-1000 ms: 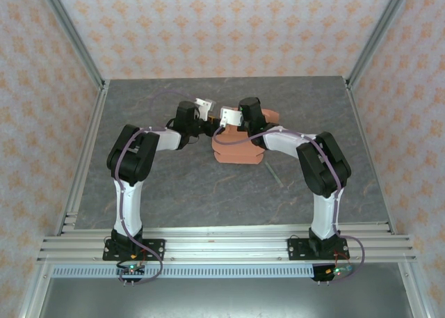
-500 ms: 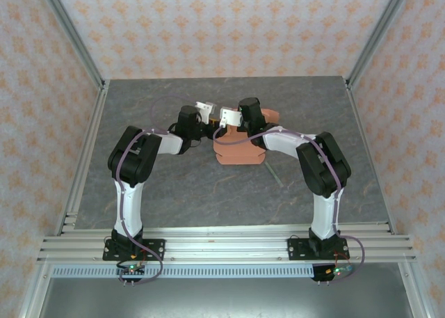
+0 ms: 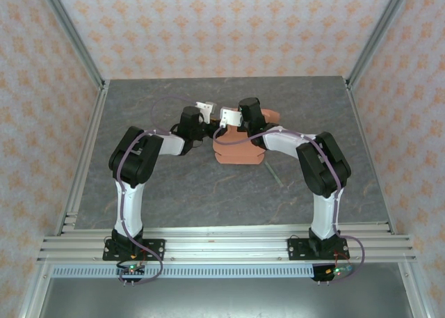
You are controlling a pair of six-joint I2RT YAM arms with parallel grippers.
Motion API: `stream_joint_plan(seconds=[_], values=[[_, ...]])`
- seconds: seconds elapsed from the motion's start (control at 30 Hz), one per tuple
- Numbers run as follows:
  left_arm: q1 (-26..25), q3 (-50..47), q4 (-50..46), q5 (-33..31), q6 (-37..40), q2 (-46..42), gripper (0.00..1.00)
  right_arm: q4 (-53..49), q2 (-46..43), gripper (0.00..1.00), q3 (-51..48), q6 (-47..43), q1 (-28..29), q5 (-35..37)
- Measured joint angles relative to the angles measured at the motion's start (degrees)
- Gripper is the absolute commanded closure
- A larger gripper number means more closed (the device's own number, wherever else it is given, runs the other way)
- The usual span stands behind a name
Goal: Fold the paper box
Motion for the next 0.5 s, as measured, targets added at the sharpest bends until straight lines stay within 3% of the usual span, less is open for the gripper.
stream_joint_plan(seconds=[0.5], values=[[-1.4,0.0,0.8,-5.1,-2.7,0.0,0.56,3.4,0.0,1.0,-1.7,-1.3,0.6,1.5]])
